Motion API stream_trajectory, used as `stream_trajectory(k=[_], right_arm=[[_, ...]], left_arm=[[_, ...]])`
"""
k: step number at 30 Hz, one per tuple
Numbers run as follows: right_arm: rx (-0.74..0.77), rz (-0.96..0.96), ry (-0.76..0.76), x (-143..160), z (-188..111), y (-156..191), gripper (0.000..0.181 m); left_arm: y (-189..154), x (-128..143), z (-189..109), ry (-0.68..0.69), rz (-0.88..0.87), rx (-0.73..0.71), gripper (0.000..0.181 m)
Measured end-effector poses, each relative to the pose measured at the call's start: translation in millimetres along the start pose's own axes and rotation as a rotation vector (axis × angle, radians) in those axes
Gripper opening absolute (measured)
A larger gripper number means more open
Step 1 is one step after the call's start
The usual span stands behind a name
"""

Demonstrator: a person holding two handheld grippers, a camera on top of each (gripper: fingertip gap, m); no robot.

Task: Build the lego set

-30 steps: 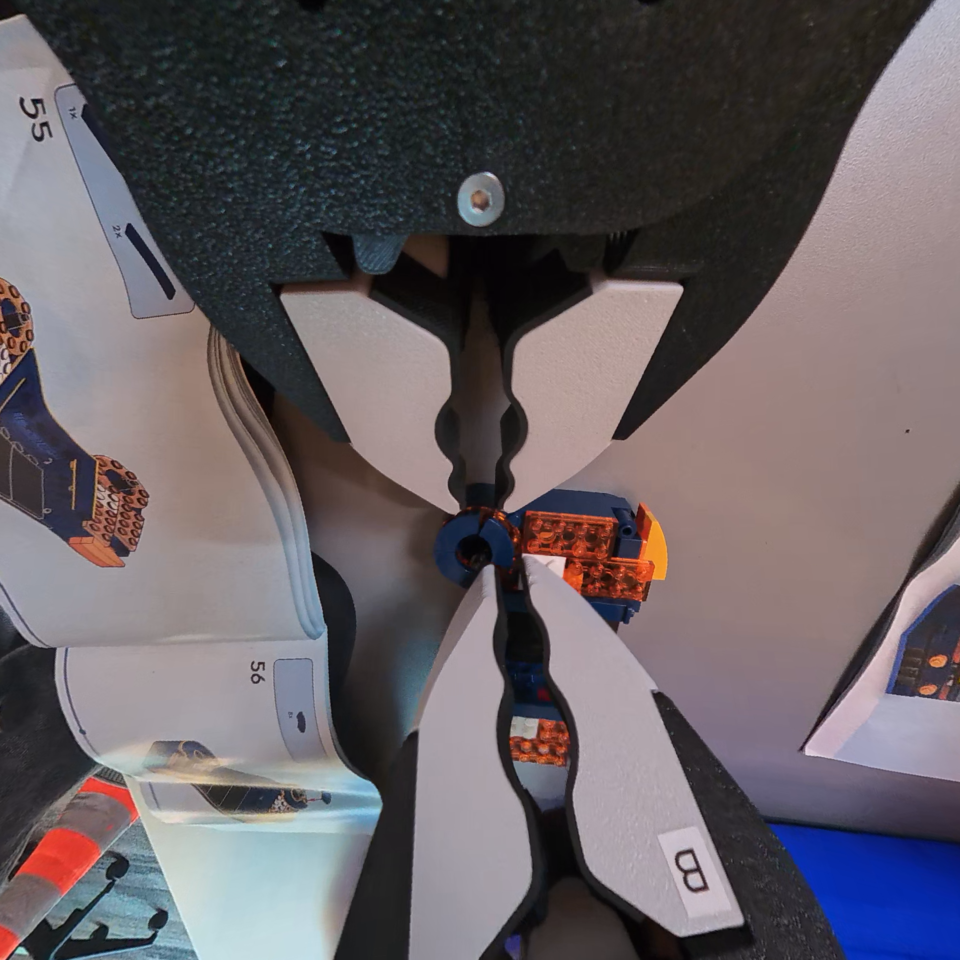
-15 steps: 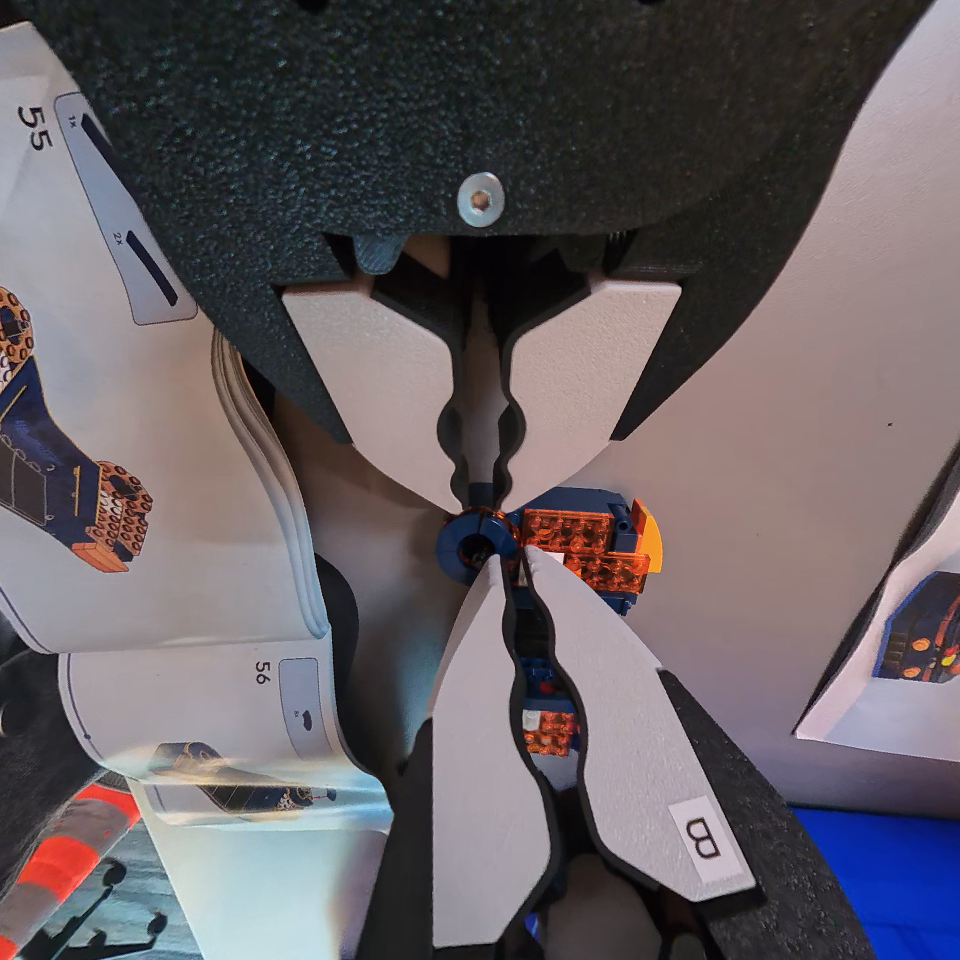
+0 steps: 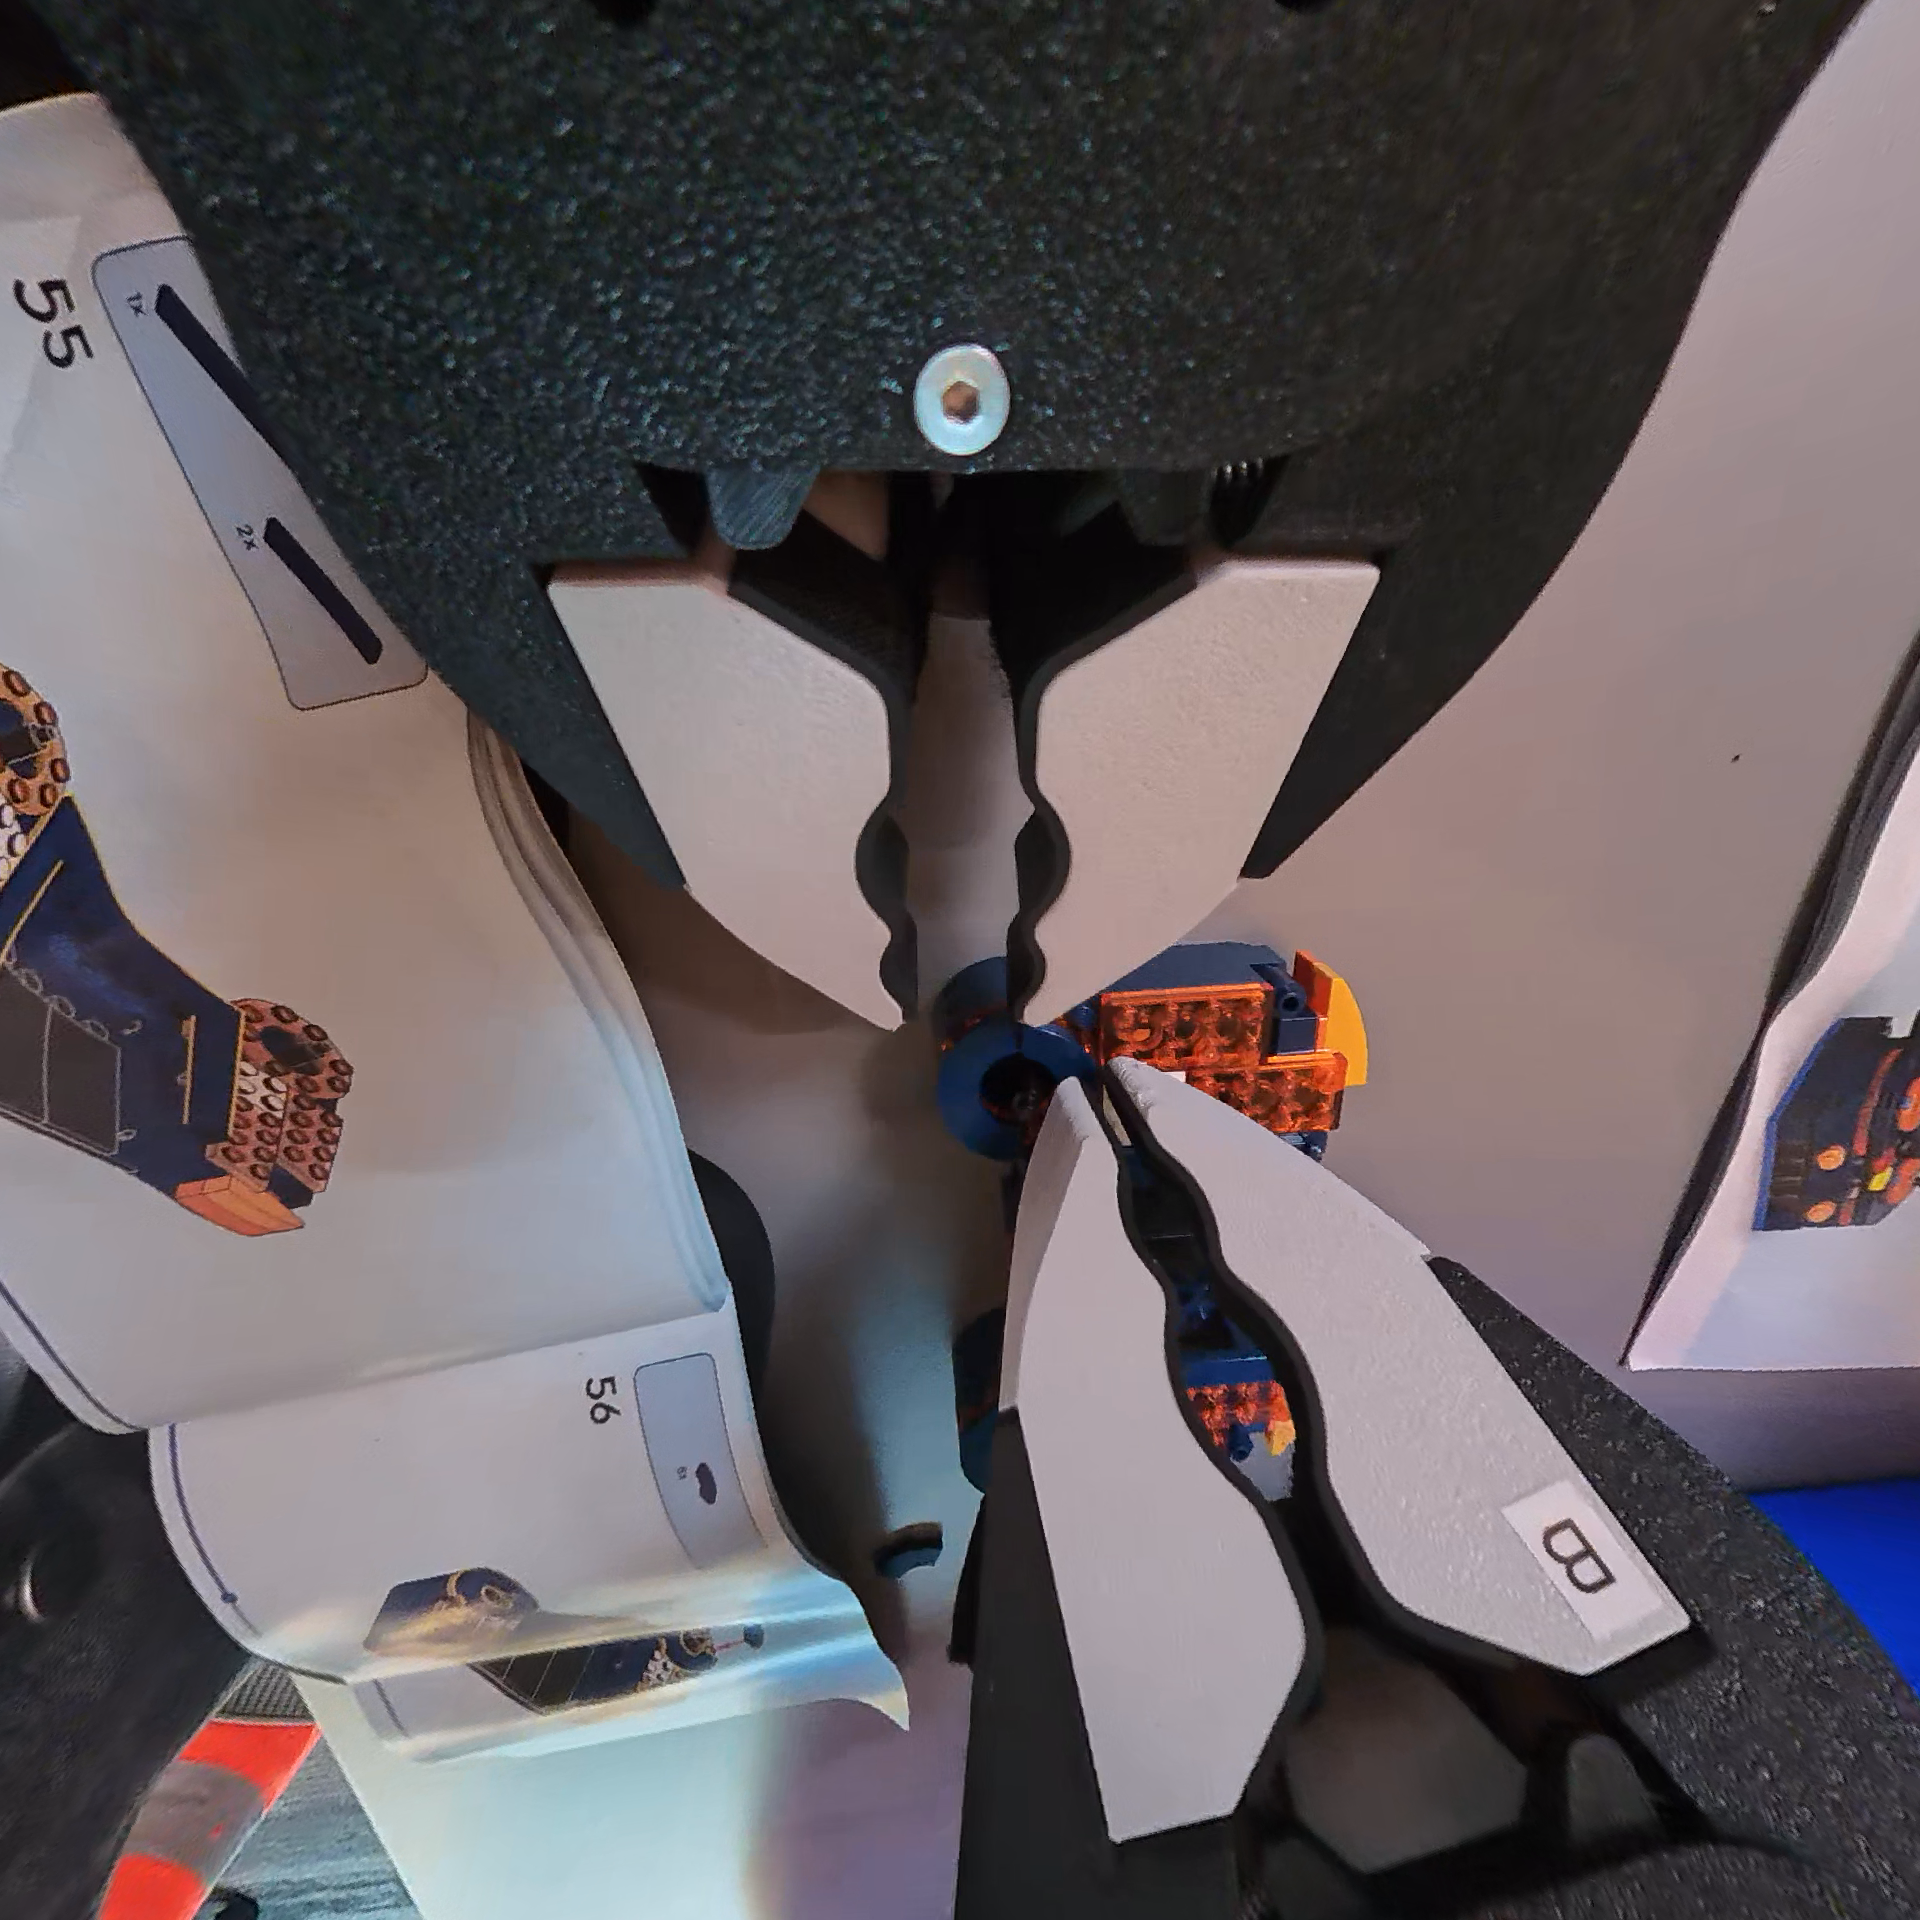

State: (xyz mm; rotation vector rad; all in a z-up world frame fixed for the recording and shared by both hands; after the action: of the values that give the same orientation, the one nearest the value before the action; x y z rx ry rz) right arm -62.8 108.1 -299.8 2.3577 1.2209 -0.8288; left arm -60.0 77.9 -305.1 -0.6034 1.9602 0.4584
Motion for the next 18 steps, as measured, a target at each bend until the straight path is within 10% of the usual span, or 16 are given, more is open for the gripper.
stream_trajectory(k=[18], right_arm=[[-0.008, 0.004, 0.001, 0, 1, 0, 0.002]], left_arm=[[2, -7, 1, -0.024, 0.095, -0.039, 0.022]])
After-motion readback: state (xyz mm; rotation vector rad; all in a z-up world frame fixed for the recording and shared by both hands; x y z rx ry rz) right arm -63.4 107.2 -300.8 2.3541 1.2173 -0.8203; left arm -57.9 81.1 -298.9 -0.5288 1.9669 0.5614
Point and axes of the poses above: each gripper's, where its closed fingertips meet, z out along the fingers, x out of its underside, y = z × x across the jaws, the point moved 1 cm from there along -z, back along the fingers, and after that the axes turned 10 degrees about -y, right-handed, at the moved point
